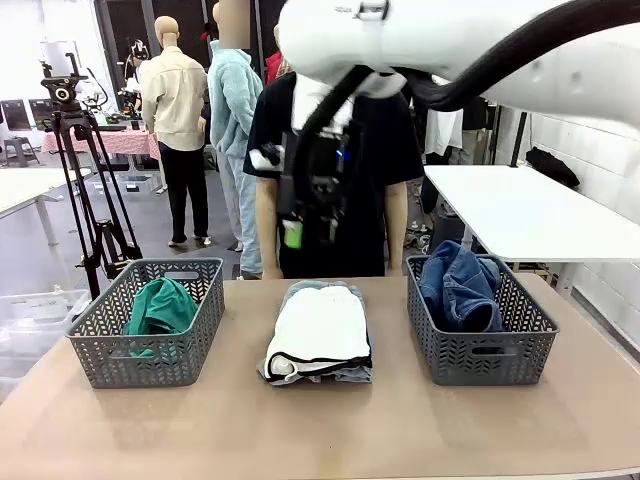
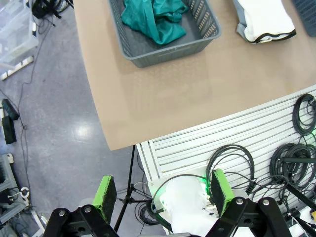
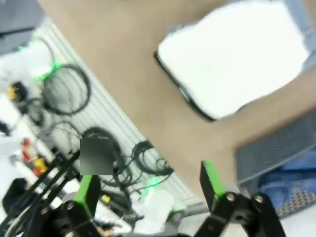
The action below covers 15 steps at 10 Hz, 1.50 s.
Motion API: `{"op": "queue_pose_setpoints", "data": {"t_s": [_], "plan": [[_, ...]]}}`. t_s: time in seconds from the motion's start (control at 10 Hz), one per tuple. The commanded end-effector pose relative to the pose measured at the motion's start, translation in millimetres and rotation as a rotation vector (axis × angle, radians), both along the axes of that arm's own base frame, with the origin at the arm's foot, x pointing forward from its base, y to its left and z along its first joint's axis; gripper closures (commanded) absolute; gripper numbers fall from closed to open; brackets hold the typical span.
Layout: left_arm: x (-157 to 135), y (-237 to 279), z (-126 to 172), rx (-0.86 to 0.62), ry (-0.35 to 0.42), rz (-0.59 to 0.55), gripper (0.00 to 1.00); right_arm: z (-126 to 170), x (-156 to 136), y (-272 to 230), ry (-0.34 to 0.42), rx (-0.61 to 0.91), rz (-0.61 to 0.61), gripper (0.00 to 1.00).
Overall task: Sort the tops and bottoms.
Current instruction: Lift clothes from the center of the table with your left hand.
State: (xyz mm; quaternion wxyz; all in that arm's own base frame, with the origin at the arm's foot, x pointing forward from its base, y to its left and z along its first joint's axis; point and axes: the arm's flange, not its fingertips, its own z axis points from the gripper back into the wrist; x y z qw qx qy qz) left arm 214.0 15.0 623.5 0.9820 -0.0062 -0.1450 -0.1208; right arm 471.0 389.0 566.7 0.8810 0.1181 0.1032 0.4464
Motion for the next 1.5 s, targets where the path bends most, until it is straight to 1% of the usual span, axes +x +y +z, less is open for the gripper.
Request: {"op": "queue_pose_setpoints", "data": {"t_s": [0.0,0.1,0.4,0.5,0.6,0.7,0.8,0.9,1.1,1.2,1.3,1.4], "plan": [[0.9,-0.3,-0.2,-0.003,-0.011,0.015,0.00,-111.5,-128.7,-108.2,-0.016,0.041,-0.022,0.00],[0.9,-0.3,-0.2,-0.003,-0.011,0.015,0.00,0.0,0.0,0.0,0.000,0.000,0.000,0.00],[0.9,-0.3,-0.2,-0.003,-0.011,0.015,0.00,0.0,0.0,0.0,0.000,0.000,0.000,0.00],[0.9,-0.3,-0.2,-0.003,-0.011,0.015,0.00,-9.3,-13.4,-12.0,0.001,0.015,0.000,0.00],[0.9,-0.3,-0.2,-0.003,-0.011,0.015,0.00,-27.2,5.5,8.3,0.018,-0.088,0.122,0.00],[0.9,-0.3,-0.2,-0.003,-0.011,0.015,0.00,-41.3,13.8,8.2,-0.019,-0.126,0.124,0.00],[0.9,-0.3,-0.2,-0.003,-0.011,0.015,0.00,-46.6,8.0,-3.1,-0.141,-0.177,0.012,0.00],[0.9,-0.3,-0.2,-0.003,-0.011,0.015,0.00,-51.7,-1.2,-18.7,-0.158,-0.160,-0.009,0.00],[0.9,-0.3,-0.2,-0.003,-0.011,0.015,0.00,-65.0,-38.5,-55.2,-0.245,-0.156,-0.113,0.00],[0.9,-0.3,-0.2,-0.003,-0.011,0.015,0.00,-73.8,-52.4,-67.7,-0.292,-0.148,-0.173,0.00],[0.9,-0.3,-0.2,-0.003,-0.011,0.015,0.00,-82.2,-63.5,-75.7,-0.346,-0.121,-0.281,0.00],[0.9,-0.3,-0.2,-0.003,-0.011,0.015,0.00,-92.2,-68.6,-81.6,-0.395,-0.083,-0.374,0.00]]}}
